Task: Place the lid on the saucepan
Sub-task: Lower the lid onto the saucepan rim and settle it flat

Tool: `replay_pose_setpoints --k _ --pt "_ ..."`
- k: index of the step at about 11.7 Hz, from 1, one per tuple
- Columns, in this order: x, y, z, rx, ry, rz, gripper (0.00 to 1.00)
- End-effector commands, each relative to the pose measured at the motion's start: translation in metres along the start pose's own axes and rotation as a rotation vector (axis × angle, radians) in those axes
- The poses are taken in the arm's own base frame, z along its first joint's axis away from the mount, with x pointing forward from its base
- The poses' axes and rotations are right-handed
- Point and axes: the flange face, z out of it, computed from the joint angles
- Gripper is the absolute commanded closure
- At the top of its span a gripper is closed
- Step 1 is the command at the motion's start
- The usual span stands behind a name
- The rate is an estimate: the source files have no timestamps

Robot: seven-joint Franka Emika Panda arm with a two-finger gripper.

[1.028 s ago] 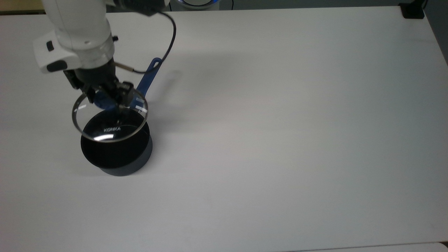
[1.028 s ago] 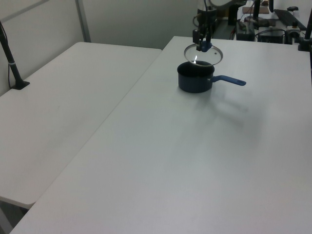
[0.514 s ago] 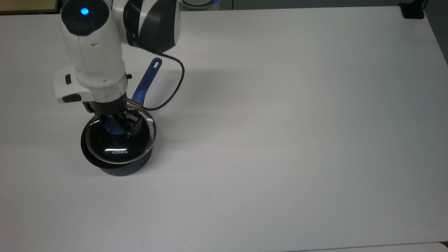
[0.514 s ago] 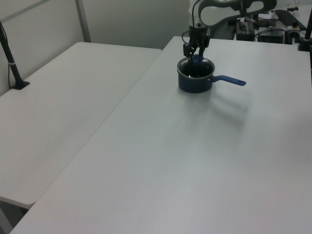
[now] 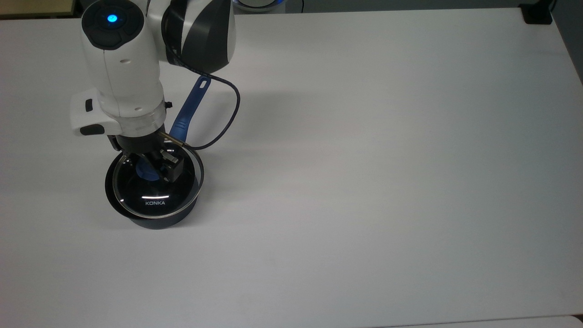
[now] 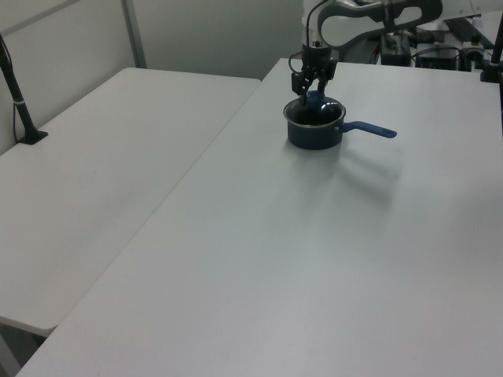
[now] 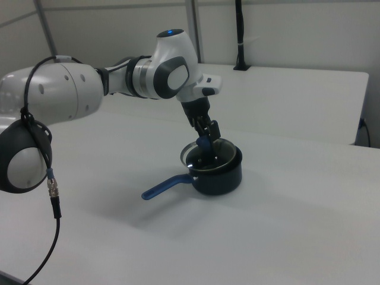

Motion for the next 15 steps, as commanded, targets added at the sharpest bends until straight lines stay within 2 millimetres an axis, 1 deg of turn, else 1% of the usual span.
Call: replay_pose_setpoints --k 1,3,4,5,6,9,11,13,14,15 --pt "0.006 -0.002 0.007 -0.019 0.039 0.025 0.46" --pt "0.006 -0.003 0.007 -0.035 0.046 0.014 0.46" --pt "0.006 0.0 0.008 -0.037 0.046 0.015 0.45" --pt "0.005 0.002 0.013 -0.05 0.038 0.007 0.45" --pt "0.004 0.003 0.015 -0.056 0.037 0.005 0.45" --pt "0.004 0.011 0.018 -0.071 0.032 0.004 0.45" --pt "0.004 0.012 0.019 -0.078 0.031 0.001 0.45" --pt "0.005 0.019 0.022 -0.085 0.029 0.005 0.44" --pt "0.004 0.02 0.023 -0.093 0.025 0.001 0.42" --pt "0.002 0.021 0.02 -0.093 0.027 0.0 0.25"
